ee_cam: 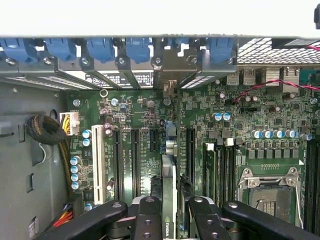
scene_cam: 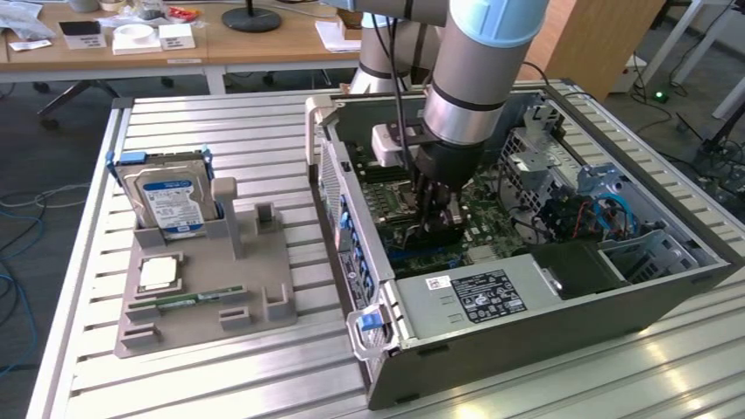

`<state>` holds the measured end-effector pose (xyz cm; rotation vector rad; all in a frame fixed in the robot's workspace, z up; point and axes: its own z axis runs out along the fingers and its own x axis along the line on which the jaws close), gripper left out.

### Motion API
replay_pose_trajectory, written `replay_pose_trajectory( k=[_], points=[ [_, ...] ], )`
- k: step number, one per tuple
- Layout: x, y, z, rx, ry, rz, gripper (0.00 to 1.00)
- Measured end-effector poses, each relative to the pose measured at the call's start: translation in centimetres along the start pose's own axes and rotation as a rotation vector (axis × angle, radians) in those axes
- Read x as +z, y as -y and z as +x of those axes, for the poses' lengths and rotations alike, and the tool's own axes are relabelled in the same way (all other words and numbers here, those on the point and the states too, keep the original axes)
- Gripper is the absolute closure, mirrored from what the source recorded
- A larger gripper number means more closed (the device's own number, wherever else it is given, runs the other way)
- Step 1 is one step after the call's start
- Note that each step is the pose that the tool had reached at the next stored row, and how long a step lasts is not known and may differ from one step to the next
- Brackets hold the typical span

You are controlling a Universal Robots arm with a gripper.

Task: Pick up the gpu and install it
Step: 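Insert the gpu into the slot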

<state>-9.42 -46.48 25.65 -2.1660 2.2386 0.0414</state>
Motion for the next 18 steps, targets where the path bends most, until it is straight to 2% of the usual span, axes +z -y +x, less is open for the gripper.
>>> replay_pose_trajectory(
  k=[18],
  points=[
    [0.38,-0.01,0.01,0.0,0.0003,0.0001,0.75]
  ],
)
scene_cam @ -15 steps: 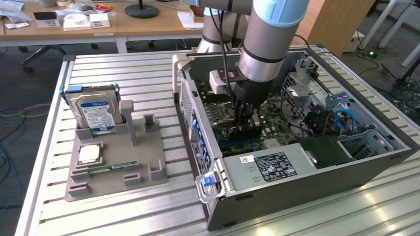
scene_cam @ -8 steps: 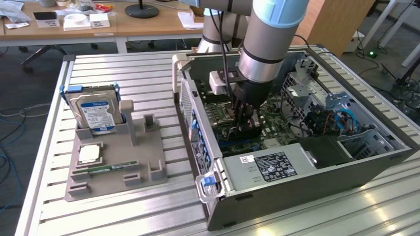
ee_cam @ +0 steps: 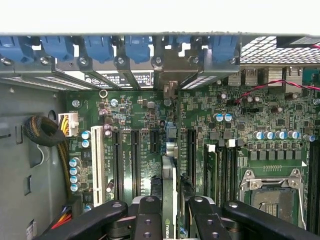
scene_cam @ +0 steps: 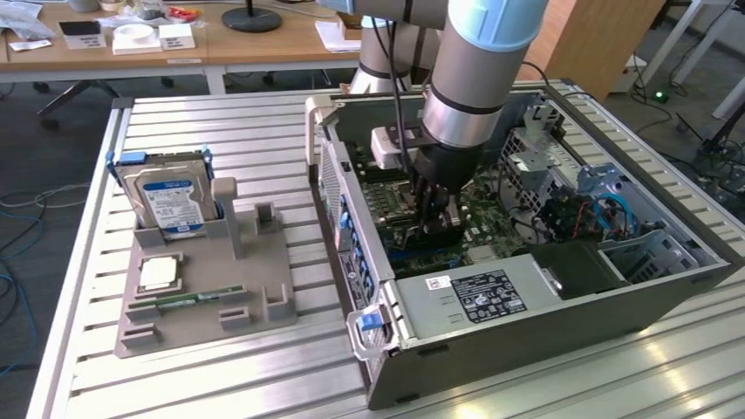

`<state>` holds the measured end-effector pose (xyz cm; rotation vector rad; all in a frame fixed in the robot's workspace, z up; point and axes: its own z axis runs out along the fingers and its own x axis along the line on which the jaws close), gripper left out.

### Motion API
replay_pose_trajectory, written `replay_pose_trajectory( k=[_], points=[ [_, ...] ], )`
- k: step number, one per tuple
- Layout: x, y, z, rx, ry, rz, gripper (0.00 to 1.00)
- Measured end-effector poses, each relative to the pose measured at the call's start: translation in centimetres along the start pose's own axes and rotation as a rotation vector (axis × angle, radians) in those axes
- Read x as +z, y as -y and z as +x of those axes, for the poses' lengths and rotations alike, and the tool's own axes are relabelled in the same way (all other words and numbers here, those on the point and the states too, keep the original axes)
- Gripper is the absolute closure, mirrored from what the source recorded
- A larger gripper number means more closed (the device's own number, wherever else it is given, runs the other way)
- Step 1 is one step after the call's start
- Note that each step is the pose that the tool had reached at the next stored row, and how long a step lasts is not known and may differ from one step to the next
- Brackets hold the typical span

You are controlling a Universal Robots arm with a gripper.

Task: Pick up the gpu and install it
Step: 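Insert the gpu into the slot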

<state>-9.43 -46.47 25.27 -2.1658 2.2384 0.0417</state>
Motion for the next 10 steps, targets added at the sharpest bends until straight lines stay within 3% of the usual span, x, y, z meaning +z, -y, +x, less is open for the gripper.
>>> replay_pose_trajectory(
  k=[10],
  points=[
    [0.0,0.0,0.0,0.0,-0.0001,-0.0001,0.75]
  ],
)
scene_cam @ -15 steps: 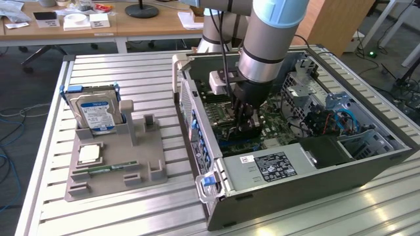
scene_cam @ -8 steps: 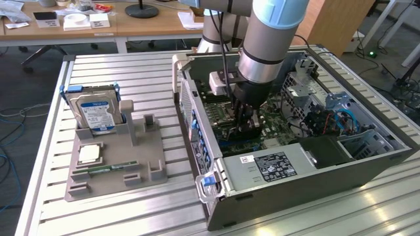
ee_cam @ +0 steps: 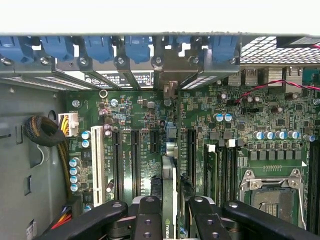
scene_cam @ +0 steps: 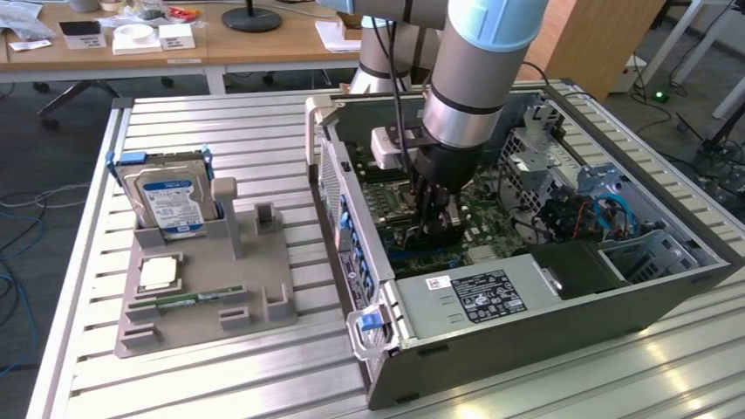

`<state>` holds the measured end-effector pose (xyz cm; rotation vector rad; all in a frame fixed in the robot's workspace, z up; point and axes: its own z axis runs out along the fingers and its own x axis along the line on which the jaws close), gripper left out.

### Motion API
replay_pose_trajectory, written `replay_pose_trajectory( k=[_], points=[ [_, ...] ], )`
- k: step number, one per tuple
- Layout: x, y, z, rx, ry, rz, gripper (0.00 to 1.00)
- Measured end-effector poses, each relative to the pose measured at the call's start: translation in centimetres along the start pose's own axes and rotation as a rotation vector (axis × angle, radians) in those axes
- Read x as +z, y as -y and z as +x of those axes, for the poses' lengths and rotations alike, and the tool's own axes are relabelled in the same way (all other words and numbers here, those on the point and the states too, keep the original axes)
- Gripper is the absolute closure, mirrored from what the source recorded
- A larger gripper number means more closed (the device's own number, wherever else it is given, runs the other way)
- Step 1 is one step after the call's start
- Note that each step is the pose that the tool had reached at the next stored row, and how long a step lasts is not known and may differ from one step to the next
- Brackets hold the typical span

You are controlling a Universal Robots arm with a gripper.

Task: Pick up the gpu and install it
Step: 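Insert the gpu into the slot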

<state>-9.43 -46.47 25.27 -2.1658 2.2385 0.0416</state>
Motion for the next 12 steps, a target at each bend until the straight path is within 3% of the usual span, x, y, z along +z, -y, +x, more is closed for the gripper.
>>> replay_pose_trajectory(
  k=[3,8,10,11,12],
  points=[
    [0.03,-0.02,0.0,0.0,0.0005,0.0002,0.74],
    [0.0,0.0,0.0,0.0,0.0,0.0,0.5],
    [0.01,0.0,0.0,0.0,0.0001,0.0001,0.5],
    [0.0,0.0,0.0,0.0,0.0001,0.0,0.44],
    [0.0,0.0,0.0,0.0,0.0,-0.0001,0.44]
  ],
)
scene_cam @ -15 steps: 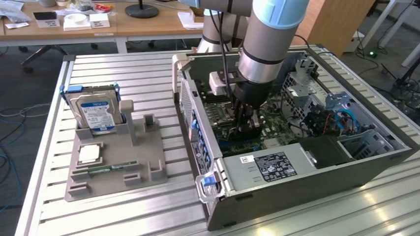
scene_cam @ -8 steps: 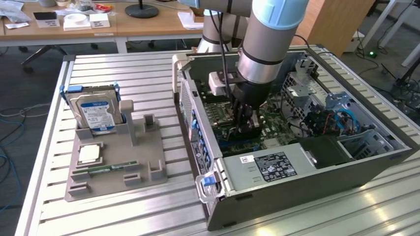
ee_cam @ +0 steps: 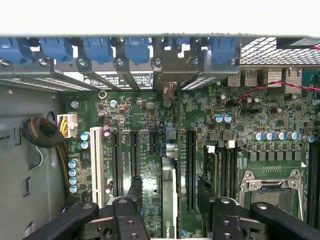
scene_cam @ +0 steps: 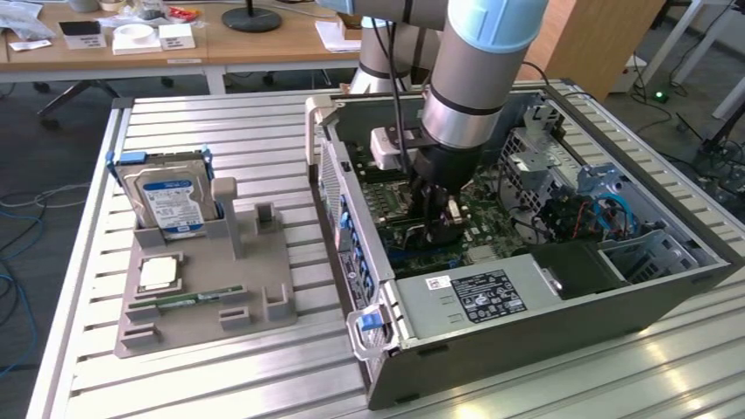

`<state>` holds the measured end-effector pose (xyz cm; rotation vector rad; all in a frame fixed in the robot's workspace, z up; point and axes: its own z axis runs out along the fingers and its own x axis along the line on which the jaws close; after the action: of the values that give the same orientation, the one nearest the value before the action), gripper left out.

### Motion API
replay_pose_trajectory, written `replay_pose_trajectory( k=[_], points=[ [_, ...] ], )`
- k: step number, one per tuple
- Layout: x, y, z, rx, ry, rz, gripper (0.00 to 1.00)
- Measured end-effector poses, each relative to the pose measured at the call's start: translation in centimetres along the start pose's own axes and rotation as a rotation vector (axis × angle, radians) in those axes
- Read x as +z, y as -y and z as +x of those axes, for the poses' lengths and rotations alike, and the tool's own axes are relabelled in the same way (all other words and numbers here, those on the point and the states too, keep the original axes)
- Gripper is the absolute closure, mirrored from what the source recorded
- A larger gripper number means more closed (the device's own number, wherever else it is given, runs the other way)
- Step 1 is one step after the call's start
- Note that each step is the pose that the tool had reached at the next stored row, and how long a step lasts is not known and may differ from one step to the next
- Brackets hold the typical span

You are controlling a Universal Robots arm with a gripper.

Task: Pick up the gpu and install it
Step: 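Insert the gpu into the slot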

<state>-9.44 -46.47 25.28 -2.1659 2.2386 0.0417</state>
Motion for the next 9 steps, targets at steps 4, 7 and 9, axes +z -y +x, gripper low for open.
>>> replay_pose_trajectory(
  k=[4,7,9],
  points=[
    [-0.44,0.0,0.0,0.0,0.0,0.0001,0.44],
    [-1.15,0.0,0.0,0.0,0.0001,0.0001,0.44],
    [-1.79,0.0,-0.1,0.0,0.0001,0.0001,0.44]
  ],
)
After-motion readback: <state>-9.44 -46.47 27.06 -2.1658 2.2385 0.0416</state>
